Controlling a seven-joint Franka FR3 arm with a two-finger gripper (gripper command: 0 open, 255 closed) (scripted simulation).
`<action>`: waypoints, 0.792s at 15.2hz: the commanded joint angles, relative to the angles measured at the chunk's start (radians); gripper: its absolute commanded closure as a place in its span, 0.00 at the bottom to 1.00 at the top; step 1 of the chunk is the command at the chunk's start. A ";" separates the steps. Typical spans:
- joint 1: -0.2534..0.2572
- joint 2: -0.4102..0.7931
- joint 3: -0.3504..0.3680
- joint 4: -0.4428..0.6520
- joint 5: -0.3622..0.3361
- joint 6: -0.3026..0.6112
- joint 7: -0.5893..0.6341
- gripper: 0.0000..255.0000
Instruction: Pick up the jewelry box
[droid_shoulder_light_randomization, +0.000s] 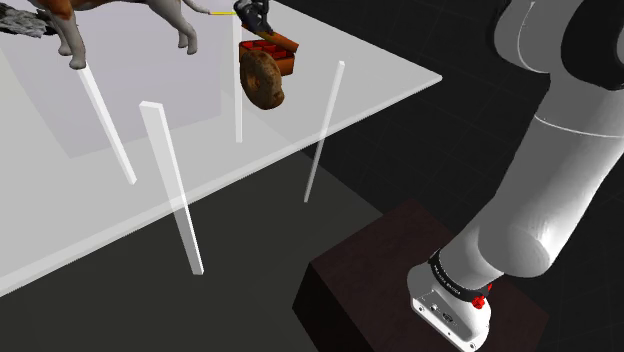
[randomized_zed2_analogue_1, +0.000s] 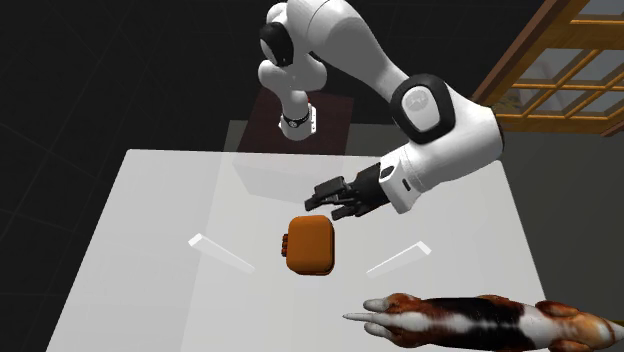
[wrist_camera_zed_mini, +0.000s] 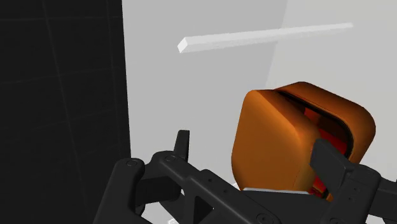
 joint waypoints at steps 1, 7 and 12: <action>0.099 0.122 -0.012 0.117 -0.141 -0.077 -0.009 0.00; 0.155 0.194 -0.038 0.143 -0.206 -0.088 0.012 0.00; 0.137 0.188 -0.035 0.090 -0.189 -0.062 0.052 0.00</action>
